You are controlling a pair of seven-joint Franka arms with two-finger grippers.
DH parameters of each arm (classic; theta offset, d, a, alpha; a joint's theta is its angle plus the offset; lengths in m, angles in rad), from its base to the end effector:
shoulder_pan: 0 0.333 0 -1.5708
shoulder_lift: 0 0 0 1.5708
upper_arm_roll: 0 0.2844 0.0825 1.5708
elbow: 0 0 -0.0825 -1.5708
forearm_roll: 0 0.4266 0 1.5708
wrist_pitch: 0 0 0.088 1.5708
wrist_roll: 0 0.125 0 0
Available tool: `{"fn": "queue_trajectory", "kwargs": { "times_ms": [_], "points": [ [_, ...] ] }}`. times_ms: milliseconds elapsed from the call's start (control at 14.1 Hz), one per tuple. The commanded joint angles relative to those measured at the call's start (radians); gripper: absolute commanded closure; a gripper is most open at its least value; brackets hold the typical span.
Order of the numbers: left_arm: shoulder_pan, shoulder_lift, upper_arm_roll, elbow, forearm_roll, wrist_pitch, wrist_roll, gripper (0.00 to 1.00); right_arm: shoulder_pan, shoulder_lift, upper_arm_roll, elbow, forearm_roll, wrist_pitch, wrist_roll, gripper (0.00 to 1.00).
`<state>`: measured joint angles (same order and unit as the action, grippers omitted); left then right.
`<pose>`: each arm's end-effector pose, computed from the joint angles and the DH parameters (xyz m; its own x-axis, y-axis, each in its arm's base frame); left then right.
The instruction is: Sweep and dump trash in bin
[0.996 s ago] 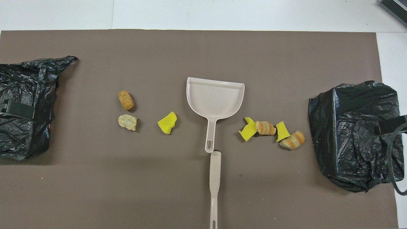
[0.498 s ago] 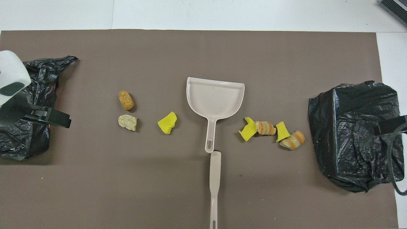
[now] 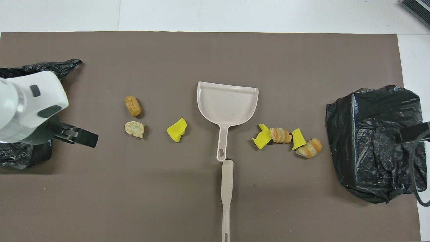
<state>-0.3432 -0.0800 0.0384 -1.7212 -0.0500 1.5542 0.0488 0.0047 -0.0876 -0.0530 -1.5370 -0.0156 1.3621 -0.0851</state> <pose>0.5398 -0.1758 0.5433 0.9343 -0.3463 -0.0842 -0.3424 -0.9378 0.0571 0.5468 -0.0299 0.6248 0.9955 0.0344 -0.0879 0.0348 -0.9994 0.0034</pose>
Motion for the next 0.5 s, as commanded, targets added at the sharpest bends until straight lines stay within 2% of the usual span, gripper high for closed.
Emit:
{"fn": "queue_trajectory", "kwargs": {
  "times_ms": [0, 427],
  "points": [
    [-0.103, -0.035, 0.014, -0.102, 0.007, 0.088, -0.107, 0.00, -0.012, -0.026, 0.004, -0.029, 0.005, 0.005, -0.012, 0.00],
    [-0.319, -0.034, 0.014, -0.270, 0.007, 0.286, -0.396, 0.00, -0.012, -0.026, 0.004, -0.029, 0.005, 0.002, -0.012, 0.00]
  ]
}}
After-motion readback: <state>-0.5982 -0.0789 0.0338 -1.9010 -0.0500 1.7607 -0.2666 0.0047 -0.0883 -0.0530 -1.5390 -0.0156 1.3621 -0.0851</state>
